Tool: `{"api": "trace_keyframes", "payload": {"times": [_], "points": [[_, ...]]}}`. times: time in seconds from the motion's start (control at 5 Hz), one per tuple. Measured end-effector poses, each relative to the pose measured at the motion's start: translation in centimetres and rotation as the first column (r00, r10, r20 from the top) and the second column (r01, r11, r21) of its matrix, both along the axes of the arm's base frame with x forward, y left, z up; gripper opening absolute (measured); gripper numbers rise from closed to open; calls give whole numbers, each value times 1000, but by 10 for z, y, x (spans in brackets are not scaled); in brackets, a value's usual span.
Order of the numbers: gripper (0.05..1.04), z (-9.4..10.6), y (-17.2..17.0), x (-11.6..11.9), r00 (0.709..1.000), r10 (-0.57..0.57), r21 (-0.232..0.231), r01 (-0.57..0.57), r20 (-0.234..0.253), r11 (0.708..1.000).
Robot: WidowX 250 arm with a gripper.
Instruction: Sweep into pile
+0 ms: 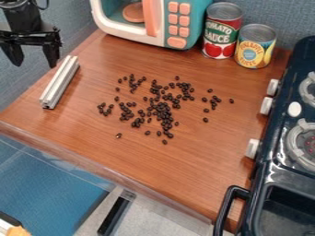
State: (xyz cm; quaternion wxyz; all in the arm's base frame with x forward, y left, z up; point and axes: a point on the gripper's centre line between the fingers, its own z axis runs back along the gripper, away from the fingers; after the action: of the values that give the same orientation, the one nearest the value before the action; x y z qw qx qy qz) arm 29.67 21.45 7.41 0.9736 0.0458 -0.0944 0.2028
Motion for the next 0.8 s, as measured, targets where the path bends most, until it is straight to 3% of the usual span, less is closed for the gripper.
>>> {"api": "trace_keyframes", "payload": {"times": [0.2,0.8], "points": [[1000,-13,-3,-3,1000,-4,-25,3,-31,1000],[1000,-16,-8,4,999,-47,-39,47,16,998]]}}
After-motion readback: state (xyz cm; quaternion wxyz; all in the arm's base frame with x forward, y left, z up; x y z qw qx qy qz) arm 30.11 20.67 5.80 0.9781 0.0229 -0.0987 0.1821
